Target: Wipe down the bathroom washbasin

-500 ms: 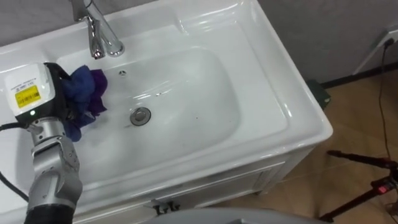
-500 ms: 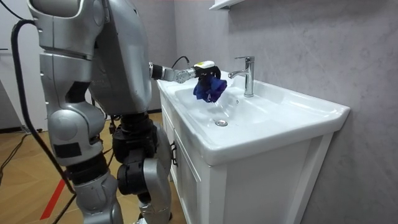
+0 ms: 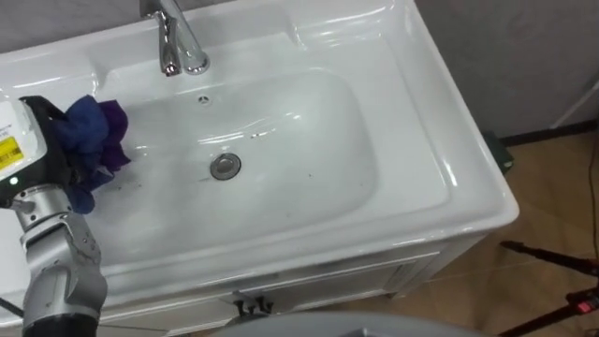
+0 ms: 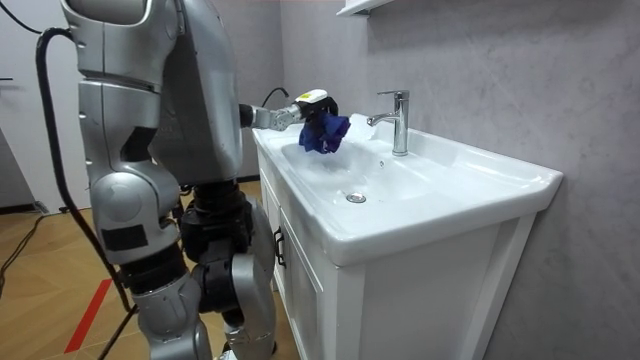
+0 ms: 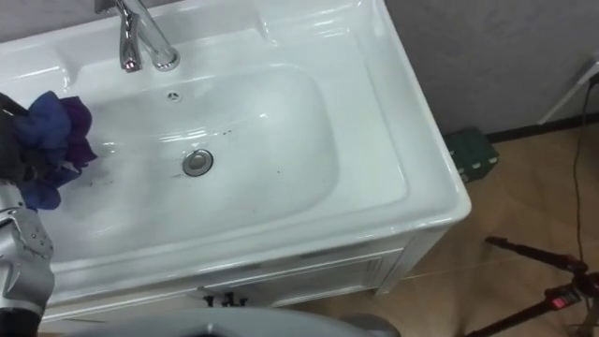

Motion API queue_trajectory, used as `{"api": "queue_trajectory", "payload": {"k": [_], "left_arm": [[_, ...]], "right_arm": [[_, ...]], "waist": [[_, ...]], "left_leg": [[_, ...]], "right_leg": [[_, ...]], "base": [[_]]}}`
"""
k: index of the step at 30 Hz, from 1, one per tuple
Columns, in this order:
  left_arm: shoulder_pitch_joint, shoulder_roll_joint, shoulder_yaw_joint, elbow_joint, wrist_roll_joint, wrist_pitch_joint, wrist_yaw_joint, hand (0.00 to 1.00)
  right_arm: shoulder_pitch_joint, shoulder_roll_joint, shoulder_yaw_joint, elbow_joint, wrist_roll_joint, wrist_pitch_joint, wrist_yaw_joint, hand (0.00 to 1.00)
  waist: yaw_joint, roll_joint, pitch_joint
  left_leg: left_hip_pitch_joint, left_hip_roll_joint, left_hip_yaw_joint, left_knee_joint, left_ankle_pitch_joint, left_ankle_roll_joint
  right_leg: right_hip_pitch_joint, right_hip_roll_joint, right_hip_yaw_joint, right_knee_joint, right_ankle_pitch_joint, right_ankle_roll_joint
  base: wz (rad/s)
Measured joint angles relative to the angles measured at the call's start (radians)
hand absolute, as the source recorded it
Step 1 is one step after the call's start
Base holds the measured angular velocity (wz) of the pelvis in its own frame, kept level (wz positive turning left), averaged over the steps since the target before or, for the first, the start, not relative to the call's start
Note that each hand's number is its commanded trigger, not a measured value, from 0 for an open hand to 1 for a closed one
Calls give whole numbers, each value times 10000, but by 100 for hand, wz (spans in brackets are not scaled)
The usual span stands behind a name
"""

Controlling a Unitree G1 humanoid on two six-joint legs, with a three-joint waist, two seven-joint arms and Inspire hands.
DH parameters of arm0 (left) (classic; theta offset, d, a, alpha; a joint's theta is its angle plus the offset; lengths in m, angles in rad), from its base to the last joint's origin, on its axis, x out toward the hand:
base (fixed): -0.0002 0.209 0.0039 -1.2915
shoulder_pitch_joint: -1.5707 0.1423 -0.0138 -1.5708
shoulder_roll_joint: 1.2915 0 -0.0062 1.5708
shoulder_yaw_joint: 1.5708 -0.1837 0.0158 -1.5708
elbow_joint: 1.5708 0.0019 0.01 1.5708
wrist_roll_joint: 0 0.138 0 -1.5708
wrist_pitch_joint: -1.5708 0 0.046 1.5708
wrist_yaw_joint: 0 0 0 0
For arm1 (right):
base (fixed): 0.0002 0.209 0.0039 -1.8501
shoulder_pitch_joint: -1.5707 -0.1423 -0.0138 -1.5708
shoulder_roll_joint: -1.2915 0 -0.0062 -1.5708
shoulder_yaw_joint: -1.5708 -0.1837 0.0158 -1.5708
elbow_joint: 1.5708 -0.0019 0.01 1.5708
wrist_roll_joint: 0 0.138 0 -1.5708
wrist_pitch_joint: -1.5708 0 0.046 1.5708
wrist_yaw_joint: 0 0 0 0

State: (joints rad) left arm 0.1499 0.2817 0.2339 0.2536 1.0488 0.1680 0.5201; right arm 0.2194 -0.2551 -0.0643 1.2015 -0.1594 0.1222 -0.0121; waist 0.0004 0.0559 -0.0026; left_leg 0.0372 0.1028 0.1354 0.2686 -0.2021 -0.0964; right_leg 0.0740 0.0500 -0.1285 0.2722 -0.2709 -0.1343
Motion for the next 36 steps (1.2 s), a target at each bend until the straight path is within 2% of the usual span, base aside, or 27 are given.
{"api": "queue_trajectory", "payload": {"k": [7, 12, 19, 29, 36], "left_arm": [[0, 0, 0, -6, 0, -9, 2, 100], [22, 0, 1, -6, -642, 55, 0, 100], [367, 0, 1, -303, -638, 92, -3, 100], [416, 0, 3, -311, -633, 438, -2, 100], [446, 0, 239, -313, -632, 514, -3, 100]], "right_arm": [[59, -2, 0, -1, 9, 2, 0, 0], [37, -17, 5, -9, 9, 6, 6, 0], [7, -27, 4, -7, 12, 36, 41, 0], [84, -42, 5, 4, 14, 121, 147, 0], [82, -38, 5, 12, 40, 258, 96, 0]], "waist": [[35, 56, -2], [102, 78, 3], [113, 81, -3], [336, 117, -26], [349, 105, -49]], "left_leg": [[-74, -66, -87, 3, 39, 28], [-101, -111, -87, 1, 53, 36], [-127, -123, -95, 2, 52, 37], [-77, -157, -270, 2, 65, 53], [-13, -190, -362, -10, 66, 54]], "right_leg": [[-11, -50, -126, 1, -15, 26], [-23, -96, -165, 2, -30, 54], [-17, -122, -284, 1, -43, 77], [116, -135, -403, -54, -47, 85], [282, -150, -523, -190, -48, 87]], "base": [[6], [2], [3], [5], [4]]}}
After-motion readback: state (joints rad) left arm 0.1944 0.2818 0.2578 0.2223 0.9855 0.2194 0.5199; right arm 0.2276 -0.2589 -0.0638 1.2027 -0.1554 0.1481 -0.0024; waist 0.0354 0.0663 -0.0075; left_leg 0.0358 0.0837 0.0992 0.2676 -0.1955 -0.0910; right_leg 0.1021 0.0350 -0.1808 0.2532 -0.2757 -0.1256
